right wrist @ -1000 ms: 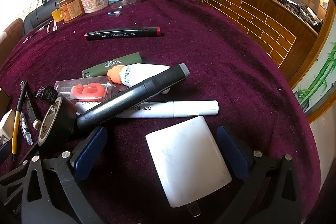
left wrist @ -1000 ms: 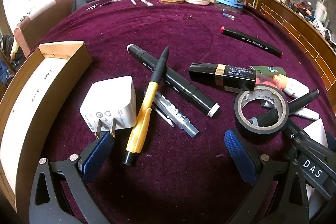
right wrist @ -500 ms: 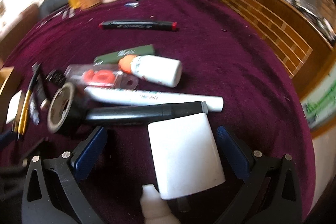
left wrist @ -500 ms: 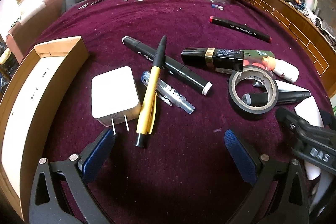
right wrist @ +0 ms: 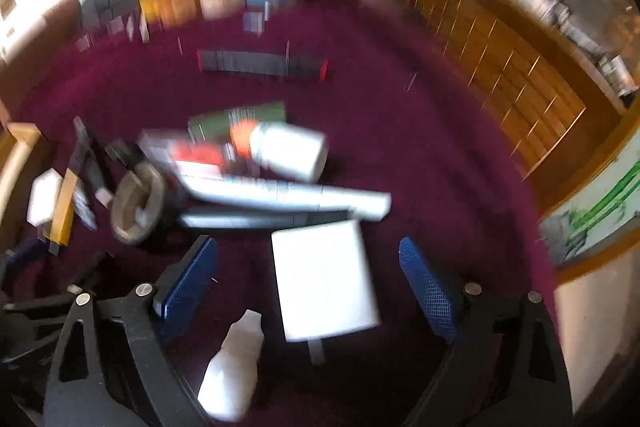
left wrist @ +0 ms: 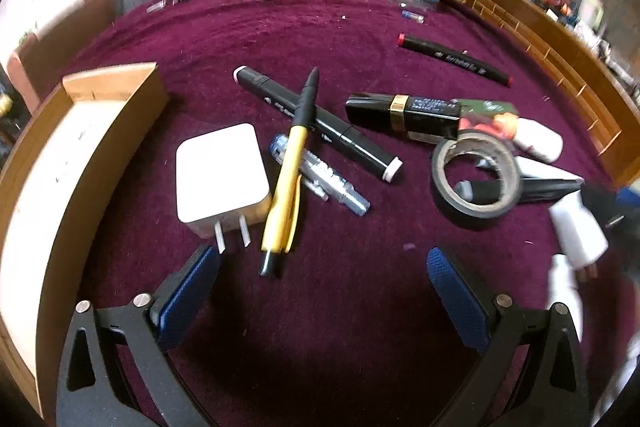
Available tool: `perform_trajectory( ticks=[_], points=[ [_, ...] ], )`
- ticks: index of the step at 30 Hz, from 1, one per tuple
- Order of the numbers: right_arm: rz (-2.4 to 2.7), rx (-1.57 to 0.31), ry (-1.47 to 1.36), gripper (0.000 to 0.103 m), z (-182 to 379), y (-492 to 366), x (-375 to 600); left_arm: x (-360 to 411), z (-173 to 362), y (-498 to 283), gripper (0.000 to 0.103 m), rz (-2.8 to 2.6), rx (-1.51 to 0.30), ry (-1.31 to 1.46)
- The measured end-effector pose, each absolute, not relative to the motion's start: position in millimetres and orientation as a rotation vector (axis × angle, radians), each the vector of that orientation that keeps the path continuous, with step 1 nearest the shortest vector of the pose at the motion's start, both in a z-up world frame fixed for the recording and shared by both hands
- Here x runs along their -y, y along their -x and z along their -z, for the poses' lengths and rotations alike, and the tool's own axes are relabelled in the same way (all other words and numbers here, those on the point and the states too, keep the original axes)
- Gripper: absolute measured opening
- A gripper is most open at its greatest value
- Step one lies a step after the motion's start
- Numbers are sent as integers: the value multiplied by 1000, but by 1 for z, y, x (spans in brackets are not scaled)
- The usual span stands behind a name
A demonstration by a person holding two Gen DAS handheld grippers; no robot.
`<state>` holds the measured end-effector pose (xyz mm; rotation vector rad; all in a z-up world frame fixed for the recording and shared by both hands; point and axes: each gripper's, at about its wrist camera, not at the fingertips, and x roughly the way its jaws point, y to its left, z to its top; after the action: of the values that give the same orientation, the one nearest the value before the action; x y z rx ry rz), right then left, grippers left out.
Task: Organize rigid objects
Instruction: 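Move left tool toward white charger while right tool moves toward white dropper bottle, then grasp white charger with left tool while right tool grasps white dropper bottle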
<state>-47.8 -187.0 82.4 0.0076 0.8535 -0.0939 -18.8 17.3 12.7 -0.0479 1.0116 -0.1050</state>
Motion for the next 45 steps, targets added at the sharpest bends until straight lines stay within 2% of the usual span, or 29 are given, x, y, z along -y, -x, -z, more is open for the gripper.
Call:
perform_trajectory(
  ticks=[2, 4, 6, 7, 9, 11, 15, 16, 17, 22, 24, 26, 29, 31, 32, 34, 45],
  points=[
    [107, -656, 13, 95, -115, 83, 183, -30, -33, 32, 94, 117, -945, 74],
    [66, -573, -44, 102, -120, 103, 185, -49, -63, 52, 94, 105, -818, 88],
    [29, -663, -134, 103, -107, 99, 191, -77, -99, 87, 95, 75, -627, 126],
    [32, -703, -178, 102, -97, 95, 194, -87, -110, 100, 102, 57, -548, 130],
    [24, -729, -232, 100, -81, 99, 196, -103, -125, 119, 102, -5, -428, 108],
    [4, -769, -214, 98, -68, 95, 188, -109, -122, 112, 102, -22, -487, 64],
    [-42, -792, -172, 90, -59, 102, 173, -118, -88, 84, 102, 3, -730, 82],
    [-56, -797, -167, 83, -58, 105, 172, -119, -81, 80, 102, 17, -759, 104],
    [-64, -807, -159, 81, -58, 105, 171, -117, -76, 77, 101, 26, -779, 110],
    [-71, -844, -180, 81, -47, 106, 178, -92, -65, 49, 97, 31, -824, 35],
    [-78, -859, -216, 81, -43, 105, 183, -89, -61, 32, 91, 39, -865, 52],
    [-82, -869, -241, 81, -39, 103, 186, -89, -51, 16, 74, 51, -927, 81],
    [-87, -876, -249, 81, -37, 101, 187, -87, -29, -9, 62, 72, -1032, 127],
    [-94, -882, -251, 81, -36, 100, 187, -91, -25, -12, 60, 102, -1024, 178],
    [-99, -884, -253, 81, -35, 99, 187, -92, -26, -12, 54, 108, -1027, 181],
    [-100, -887, -256, 81, -33, 98, 188, -92, -28, -8, 49, 118, -1025, 171],
    [-118, -917, -321, 81, -20, 93, 196, -71, -16, -38, 49, 114, -1087, 92]
  ],
)
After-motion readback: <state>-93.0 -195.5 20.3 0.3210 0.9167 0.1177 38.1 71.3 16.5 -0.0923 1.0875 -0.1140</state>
